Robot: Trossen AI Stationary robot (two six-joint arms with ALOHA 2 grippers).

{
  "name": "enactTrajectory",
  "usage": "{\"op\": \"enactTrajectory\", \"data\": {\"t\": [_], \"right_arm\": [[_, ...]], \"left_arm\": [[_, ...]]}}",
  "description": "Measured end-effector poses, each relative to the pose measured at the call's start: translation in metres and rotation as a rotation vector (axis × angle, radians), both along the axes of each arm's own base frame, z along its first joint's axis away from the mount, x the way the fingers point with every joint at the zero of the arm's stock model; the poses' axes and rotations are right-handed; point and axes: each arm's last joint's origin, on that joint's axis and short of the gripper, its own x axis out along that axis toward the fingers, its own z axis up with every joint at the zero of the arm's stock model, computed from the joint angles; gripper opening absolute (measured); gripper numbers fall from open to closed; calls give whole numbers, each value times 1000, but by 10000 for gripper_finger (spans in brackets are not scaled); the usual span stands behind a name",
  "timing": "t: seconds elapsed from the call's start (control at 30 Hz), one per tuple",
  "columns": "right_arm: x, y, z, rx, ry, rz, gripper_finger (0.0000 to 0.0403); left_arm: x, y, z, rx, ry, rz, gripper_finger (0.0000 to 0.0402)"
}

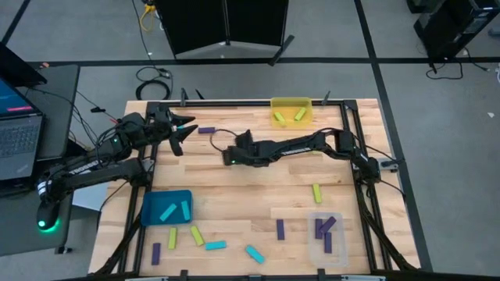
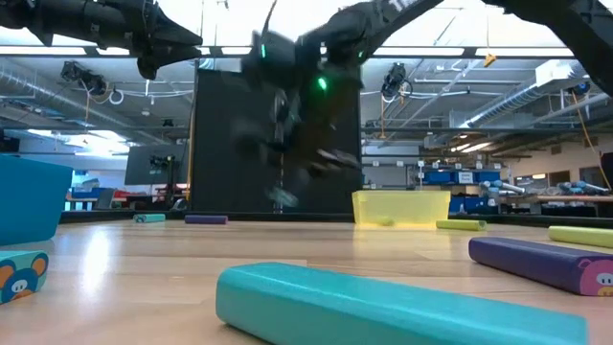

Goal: Sort blocks
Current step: Put the blue block into the dark blue bin

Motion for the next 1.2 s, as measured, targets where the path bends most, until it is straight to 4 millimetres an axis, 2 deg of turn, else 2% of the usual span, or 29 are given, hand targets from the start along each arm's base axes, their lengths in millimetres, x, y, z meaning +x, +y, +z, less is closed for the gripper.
{"op": "enactTrajectory", "data": {"t": [0.17,0.27,0.4,0.63,0.83,0.93,1.1,1.2], "right_arm": [[30,28,27,-123,-272,312,121],[40,44,44,-185,-424,458,121],[46,57,53,-214,-551,535,121],[49,79,52,-213,-640,595,121],[49,100,64,-270,-745,642,121],[56,110,62,-305,-788,667,121],[92,128,36,-301,-815,789,121],[112,134,28,-268,-773,866,121]], "left_arm": [[0,0,0,-33,-13,1,165],[0,1,1,-73,-40,6,165],[-3,1,5,-116,-96,-11,165],[-8,-2,17,-154,-226,-116,165],[-13,-4,27,-186,-330,-209,165],[-15,-6,32,-200,-378,-270,165],[-18,-8,40,-230,-441,-351,165],[-19,-10,42,-258,-458,-400,165]]}}
